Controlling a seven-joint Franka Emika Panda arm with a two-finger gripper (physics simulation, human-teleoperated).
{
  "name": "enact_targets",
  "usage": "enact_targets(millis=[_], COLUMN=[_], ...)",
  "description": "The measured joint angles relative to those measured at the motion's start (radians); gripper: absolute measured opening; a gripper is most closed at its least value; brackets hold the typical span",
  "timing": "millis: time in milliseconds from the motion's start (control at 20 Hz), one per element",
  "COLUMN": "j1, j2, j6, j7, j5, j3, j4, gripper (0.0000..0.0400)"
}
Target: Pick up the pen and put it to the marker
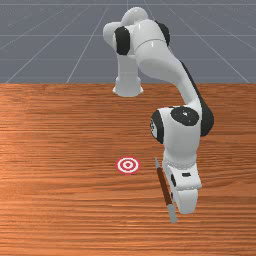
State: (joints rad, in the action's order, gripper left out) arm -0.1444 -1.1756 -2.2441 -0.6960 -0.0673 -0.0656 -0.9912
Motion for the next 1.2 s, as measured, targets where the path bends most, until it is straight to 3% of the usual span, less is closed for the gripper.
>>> enact_targets(millis=[150, 250, 350, 400, 450, 500, 550, 600, 700, 950, 1200], j1=[0.000, 0.004, 0.000, -0.002, -0.005, -0.007, -0.007, -0.007, -0.007, 0.015, 0.102], j2=[0.000, 0.061, 0.053, 0.011, -0.049, -0.088, -0.087, -0.086, -0.086, -0.070, -0.032], j6=[0.000, -0.013, -0.080, -0.085, -0.086, -0.082, -0.087, -0.088, -0.088, -0.102, -0.129], j7=[0.000, 0.002, 0.007, 0.005, -0.002, -0.007, -0.008, -0.009, -0.009, -0.033, -0.204], j5=[0.000, 0.003, -0.002, -0.004, -0.004, -0.004, -0.004, -0.004, -0.004, -0.002, -0.003], j3=[0.000, -0.005, -0.001, -0.001, 0.000, 0.000, 0.000, 0.000, 0.000, -0.003, -0.041], j4=[0.000, -0.112, -0.132, -0.069, 0.036, 0.107, 0.108, 0.108, 0.108, 0.078, 0.004], gripper=[0.0000, 0.0000, 0.0000, 0.0012, 0.0151, 0.0230, 0.0137, 0.0083, 0.0031, 0.0003, 0.0000])
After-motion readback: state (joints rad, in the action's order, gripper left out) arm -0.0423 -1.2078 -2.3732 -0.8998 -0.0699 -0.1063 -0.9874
